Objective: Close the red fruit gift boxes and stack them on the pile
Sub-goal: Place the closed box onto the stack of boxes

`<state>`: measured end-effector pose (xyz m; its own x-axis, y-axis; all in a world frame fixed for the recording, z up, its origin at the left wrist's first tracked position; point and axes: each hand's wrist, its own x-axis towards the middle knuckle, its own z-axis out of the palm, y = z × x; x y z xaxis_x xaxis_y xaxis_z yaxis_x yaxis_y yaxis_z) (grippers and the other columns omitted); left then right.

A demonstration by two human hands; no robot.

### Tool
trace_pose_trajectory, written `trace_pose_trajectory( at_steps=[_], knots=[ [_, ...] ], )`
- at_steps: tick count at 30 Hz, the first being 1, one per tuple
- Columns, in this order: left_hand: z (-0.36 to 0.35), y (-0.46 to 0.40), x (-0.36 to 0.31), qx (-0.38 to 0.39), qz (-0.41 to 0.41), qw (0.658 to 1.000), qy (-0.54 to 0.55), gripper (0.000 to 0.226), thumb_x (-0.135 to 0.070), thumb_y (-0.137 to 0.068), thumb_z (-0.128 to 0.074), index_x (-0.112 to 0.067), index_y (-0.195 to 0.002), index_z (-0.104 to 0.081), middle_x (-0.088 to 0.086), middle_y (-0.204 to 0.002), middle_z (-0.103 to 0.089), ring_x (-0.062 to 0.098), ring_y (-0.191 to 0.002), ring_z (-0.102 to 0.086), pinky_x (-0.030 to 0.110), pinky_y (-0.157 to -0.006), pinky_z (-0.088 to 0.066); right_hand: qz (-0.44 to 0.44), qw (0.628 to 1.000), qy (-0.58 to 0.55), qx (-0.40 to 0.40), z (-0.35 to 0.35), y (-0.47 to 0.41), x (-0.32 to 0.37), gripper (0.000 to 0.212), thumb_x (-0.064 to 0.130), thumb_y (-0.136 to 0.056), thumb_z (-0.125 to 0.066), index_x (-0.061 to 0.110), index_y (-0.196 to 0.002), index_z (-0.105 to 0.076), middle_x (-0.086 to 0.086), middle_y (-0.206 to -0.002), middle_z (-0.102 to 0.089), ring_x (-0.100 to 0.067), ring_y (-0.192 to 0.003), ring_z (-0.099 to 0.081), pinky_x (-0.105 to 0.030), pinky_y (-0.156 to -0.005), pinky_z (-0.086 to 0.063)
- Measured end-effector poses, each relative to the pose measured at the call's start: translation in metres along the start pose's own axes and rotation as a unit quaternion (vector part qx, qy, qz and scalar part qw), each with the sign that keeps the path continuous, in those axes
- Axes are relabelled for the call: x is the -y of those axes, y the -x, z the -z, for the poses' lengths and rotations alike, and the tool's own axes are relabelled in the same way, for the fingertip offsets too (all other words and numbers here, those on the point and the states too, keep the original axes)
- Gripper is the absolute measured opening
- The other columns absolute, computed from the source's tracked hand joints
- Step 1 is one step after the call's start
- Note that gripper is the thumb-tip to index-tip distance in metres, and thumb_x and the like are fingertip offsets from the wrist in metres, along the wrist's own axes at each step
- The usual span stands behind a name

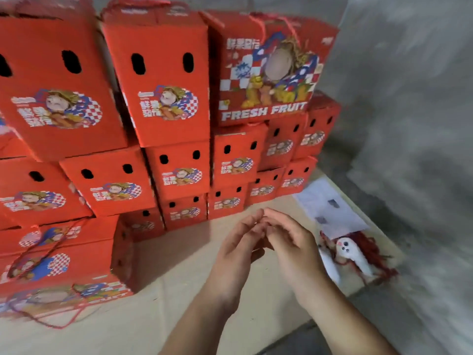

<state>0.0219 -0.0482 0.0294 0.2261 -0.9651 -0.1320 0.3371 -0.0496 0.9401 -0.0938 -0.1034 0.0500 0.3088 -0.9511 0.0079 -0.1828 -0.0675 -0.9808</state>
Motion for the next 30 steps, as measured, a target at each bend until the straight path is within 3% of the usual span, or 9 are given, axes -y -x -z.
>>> trace_pose_trajectory(
  at_steps=[2, 6, 9, 13, 17, 19, 22, 26, 30],
  knots=[
    [-0.042, -0.019, 0.008, 0.03, 0.004, 0.999, -0.028, 0.036, -0.048, -0.096, -0.059, -0.05, -0.131, -0.066, -0.007, -0.13, -0.073, 0.015, -0.124, -0.067, 0.047, -0.114, -0.043, 0.0, 1.0, -0.003, -0.028, 0.047, -0.011, -0.012, 0.038, 0.007, -0.102, -0.058, 0.039, -0.119, -0.07, 0.022, -0.108, -0.076, 0.0, -0.104, -0.071, -0.02, -0.089, -0.056],
    [-0.151, -0.061, 0.032, 0.064, 0.008, 0.996, -0.055, 0.03, -0.036, -0.107, -0.056, -0.049, -0.132, -0.065, -0.009, -0.129, -0.073, 0.012, -0.123, -0.067, 0.042, -0.11, -0.047, -0.016, 0.998, -0.03, -0.043, 0.154, -0.034, -0.04, 0.043, 0.005, -0.102, -0.055, 0.034, -0.131, -0.068, 0.014, -0.12, -0.074, -0.009, -0.116, -0.069, -0.043, -0.103, -0.054],
    [-0.251, -0.086, 0.052, 0.071, 0.018, 0.996, -0.051, 0.029, -0.026, -0.109, -0.052, -0.038, -0.133, -0.065, 0.004, -0.122, -0.075, 0.026, -0.116, -0.07, 0.041, -0.1, -0.055, -0.012, 0.998, -0.025, -0.051, 0.251, -0.044, -0.054, 0.047, 0.008, -0.102, -0.052, 0.04, -0.135, -0.064, 0.013, -0.123, -0.073, -0.007, -0.112, -0.07, -0.032, -0.09, -0.058],
    [-0.382, -0.108, 0.075, 0.085, 0.027, 0.995, -0.04, 0.021, -0.027, -0.109, -0.05, -0.034, -0.121, -0.065, 0.011, -0.104, -0.077, 0.025, -0.093, -0.075, 0.031, -0.069, -0.057, 0.002, 0.999, 0.01, -0.038, 0.379, -0.046, -0.063, 0.048, 0.023, -0.094, -0.051, 0.039, -0.138, -0.059, 0.011, -0.12, -0.074, -0.011, -0.11, -0.071, -0.042, -0.094, -0.058],
    [-0.475, -0.136, 0.098, 0.079, 0.057, 0.995, -0.006, 0.018, -0.017, -0.107, -0.052, -0.017, -0.118, -0.067, 0.019, -0.105, -0.076, 0.03, -0.092, -0.075, 0.029, -0.073, -0.059, 0.003, 0.998, 0.007, -0.056, 0.478, -0.062, -0.082, 0.045, 0.01, -0.098, -0.055, 0.029, -0.138, -0.061, 0.005, -0.122, -0.074, -0.015, -0.113, -0.071, -0.043, -0.096, -0.058],
    [-0.502, -0.156, 0.109, 0.07, 0.061, 0.996, 0.0, 0.019, -0.015, -0.107, -0.054, -0.014, -0.117, -0.07, 0.019, -0.111, -0.076, 0.033, -0.101, -0.075, 0.035, -0.086, -0.06, -0.014, 0.998, 0.003, -0.058, 0.513, -0.078, -0.093, 0.045, 0.006, -0.1, -0.058, 0.036, -0.133, -0.06, 0.014, -0.121, -0.073, -0.009, -0.115, -0.069, -0.032, -0.098, -0.055],
    [-0.521, -0.195, 0.124, 0.032, 0.054, 0.998, -0.028, 0.023, -0.019, -0.107, -0.054, -0.028, -0.11, -0.075, 0.009, -0.117, -0.077, 0.027, -0.109, -0.074, 0.037, -0.1, -0.057, -0.04, 0.998, 0.027, -0.026, 0.55, -0.117, -0.107, 0.051, 0.007, -0.099, -0.062, 0.04, -0.137, -0.056, 0.018, -0.122, -0.071, 0.003, -0.113, -0.067, -0.026, -0.102, -0.052],
    [-0.523, -0.263, 0.14, -0.082, 0.053, 0.995, -0.037, 0.016, -0.028, -0.102, -0.064, -0.035, -0.109, -0.076, 0.0, -0.114, -0.077, 0.015, -0.095, -0.073, 0.027, -0.088, -0.057, -0.058, 0.995, 0.05, 0.068, 0.589, -0.191, -0.111, 0.051, 0.019, -0.102, -0.061, 0.047, -0.142, -0.049, 0.024, -0.134, -0.059, 0.011, -0.108, -0.064, -0.012, -0.09, -0.047],
    [-0.518, -0.338, 0.149, -0.19, 0.042, 0.981, 0.017, 0.015, -0.026, -0.1, -0.066, -0.024, -0.111, -0.076, 0.008, -0.112, -0.073, 0.02, -0.094, -0.068, 0.032, -0.088, -0.05, -0.033, 0.992, 0.061, 0.105, 0.624, -0.271, -0.114, 0.047, 0.016, -0.101, -0.062, 0.049, -0.134, -0.053, 0.024, -0.128, -0.066, 0.002, -0.104, -0.069, -0.011, -0.084, -0.048]
  ],
)
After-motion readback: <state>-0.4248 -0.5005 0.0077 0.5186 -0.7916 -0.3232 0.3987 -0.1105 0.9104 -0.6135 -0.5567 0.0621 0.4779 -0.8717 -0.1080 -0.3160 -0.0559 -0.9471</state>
